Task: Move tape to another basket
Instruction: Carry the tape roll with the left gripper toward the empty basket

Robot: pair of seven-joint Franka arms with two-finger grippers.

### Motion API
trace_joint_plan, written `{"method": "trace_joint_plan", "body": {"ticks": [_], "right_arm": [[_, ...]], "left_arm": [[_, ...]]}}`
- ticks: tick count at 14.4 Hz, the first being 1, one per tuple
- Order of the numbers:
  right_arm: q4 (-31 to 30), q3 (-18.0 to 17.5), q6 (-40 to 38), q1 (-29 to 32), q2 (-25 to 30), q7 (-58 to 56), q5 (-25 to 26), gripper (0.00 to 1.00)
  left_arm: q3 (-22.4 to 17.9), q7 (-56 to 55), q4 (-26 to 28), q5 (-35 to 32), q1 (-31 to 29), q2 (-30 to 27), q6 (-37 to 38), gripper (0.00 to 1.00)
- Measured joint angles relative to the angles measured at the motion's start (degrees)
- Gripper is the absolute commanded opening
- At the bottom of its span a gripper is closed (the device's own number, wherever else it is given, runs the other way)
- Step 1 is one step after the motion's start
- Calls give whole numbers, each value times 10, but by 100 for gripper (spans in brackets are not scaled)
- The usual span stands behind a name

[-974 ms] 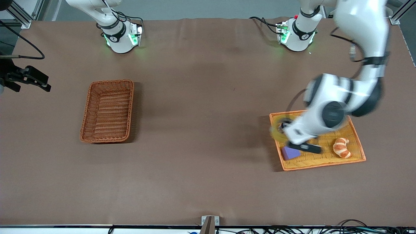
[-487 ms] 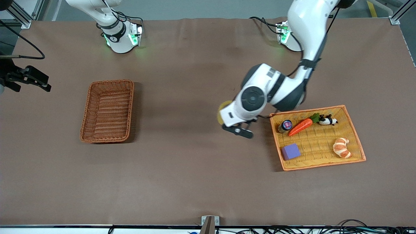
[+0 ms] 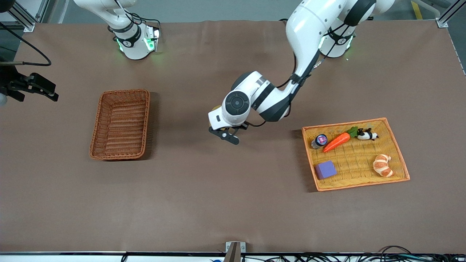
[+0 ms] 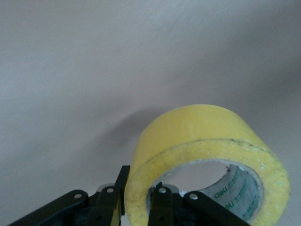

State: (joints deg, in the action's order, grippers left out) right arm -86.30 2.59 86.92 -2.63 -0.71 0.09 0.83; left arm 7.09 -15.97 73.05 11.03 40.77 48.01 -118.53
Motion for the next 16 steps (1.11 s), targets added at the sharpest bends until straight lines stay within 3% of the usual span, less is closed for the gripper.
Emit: {"method": "trace_joint_plan", "body": {"ticks": [4, 5, 7, 13, 16], "right_arm": [[-9, 0, 0, 0, 0, 0, 0, 100], [-12, 1, 0, 0, 0, 0, 0, 100], [-16, 0, 0, 0, 0, 0, 0, 100], [-22, -5, 21, -11, -14, 0, 0, 100], [-53, -11, 75, -32, -26, 0, -1, 100]], "left_arm": [[1, 0, -13, 46, -2, 45, -67, 12], [3, 0, -22, 50, -2, 59, -80, 29], [6, 0, -38, 52, -1, 79, -89, 100], [-1, -9, -62, 50, -6, 63, -79, 100], [-21, -72, -61, -43, -6, 8, -1, 100]]}}
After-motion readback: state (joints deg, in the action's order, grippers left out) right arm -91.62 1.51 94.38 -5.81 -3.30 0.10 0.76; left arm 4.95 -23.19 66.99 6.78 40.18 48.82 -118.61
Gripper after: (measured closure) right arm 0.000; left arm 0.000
